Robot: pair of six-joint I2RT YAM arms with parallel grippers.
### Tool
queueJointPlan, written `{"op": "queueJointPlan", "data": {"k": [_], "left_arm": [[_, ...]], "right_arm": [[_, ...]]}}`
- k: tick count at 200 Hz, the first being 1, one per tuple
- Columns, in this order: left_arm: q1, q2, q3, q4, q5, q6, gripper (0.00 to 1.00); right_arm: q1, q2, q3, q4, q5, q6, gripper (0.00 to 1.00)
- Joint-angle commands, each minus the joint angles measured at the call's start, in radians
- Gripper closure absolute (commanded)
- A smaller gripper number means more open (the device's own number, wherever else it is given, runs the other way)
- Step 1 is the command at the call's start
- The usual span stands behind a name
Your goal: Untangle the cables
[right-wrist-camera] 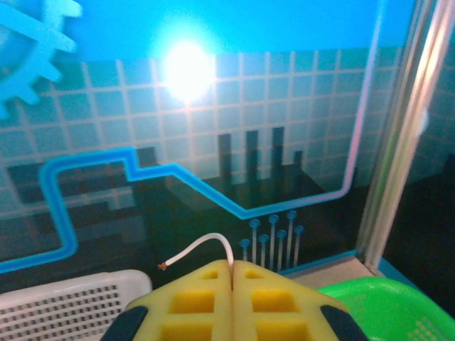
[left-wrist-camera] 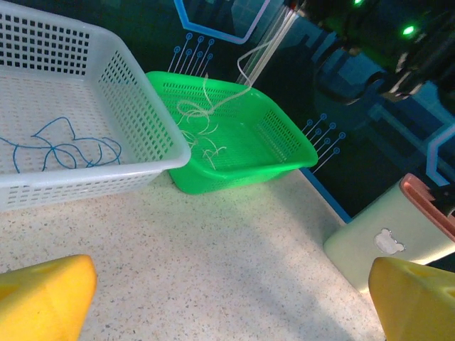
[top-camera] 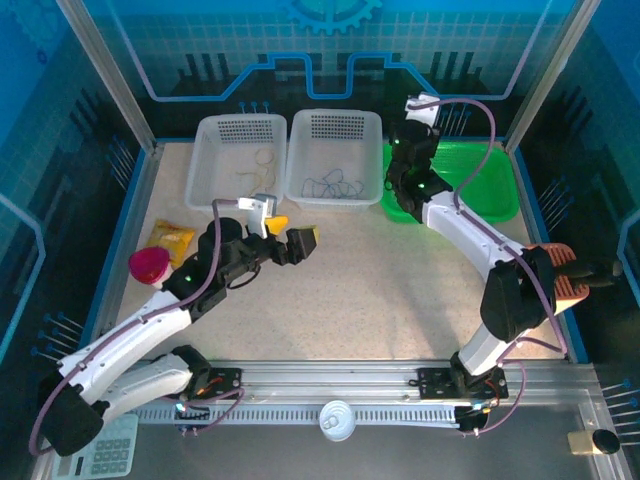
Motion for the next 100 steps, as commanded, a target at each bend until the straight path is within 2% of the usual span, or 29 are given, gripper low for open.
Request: {"op": "queueJointPlan", "data": {"k": [1, 26, 53, 82, 100], "left_arm": [[0.008, -0.033, 0.031, -0.021, -0.017, 0.023, 0.01], [0.008, -0.043, 0.022, -0.016, -0.020, 0.021, 0.01], [0.008, -0.042, 0.025, -0.012, -0.017, 0.013, 0.01], [0.008, -0.051, 0.030, -0.018, -0.009, 0.004, 0.01], [0.008, -0.063, 0.034, -0.027, -0.008, 0.003, 0.01]], "right_arm": [[-0.046, 0.012, 0.025, 0.025, 0.083, 0.008, 1.00], [-0.078, 0.012, 0.022, -0.066, 0.085, 0.083, 1.00], [-0.107, 0.015, 0.014, -0.246, 0.064, 0.211, 1.00], [-0.142, 0.021, -0.022, -0.417, -0.008, 0.370, 1.00], [-0.165, 0.023, -0.033, -0.502, -0.104, 0.415, 0.99]]}}
